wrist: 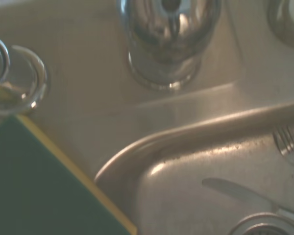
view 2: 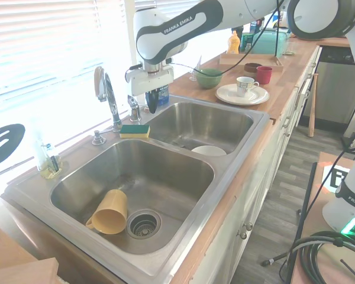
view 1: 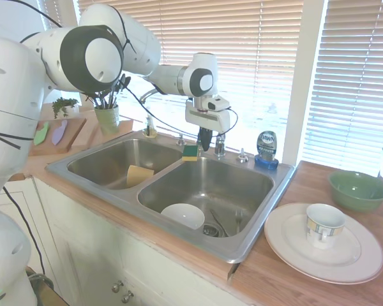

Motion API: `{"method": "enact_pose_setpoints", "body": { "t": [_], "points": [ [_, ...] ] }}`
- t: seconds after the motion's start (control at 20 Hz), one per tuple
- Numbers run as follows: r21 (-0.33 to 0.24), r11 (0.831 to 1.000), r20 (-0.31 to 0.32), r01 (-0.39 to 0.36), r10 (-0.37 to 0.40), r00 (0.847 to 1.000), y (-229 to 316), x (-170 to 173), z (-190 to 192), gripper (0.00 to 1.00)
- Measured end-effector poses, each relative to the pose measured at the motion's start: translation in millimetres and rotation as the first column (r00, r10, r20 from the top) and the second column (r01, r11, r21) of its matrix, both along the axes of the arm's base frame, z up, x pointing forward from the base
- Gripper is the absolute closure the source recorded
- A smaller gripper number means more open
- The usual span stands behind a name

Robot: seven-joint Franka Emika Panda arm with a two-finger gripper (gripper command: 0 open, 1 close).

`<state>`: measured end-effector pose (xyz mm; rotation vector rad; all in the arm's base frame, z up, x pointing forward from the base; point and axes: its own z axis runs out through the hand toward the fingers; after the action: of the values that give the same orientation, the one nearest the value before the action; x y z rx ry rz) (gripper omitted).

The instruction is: Turn on the faucet

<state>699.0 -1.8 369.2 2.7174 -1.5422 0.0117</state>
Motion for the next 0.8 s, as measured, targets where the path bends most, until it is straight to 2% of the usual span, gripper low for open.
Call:
{"method": "enact_pose_setpoints", "body": {
  "t": [0.4, 0.8],
  "points": [
    [0.022, 1.0, -0.065, -0.018, 0.019, 0.998, 3.4, -85.4, 23.8, 1.0],
    [0.033, 0.999, -0.057, -0.028, 0.029, 0.998, 5.9, -189.2, 19.3, 1.0]
  ]
}}
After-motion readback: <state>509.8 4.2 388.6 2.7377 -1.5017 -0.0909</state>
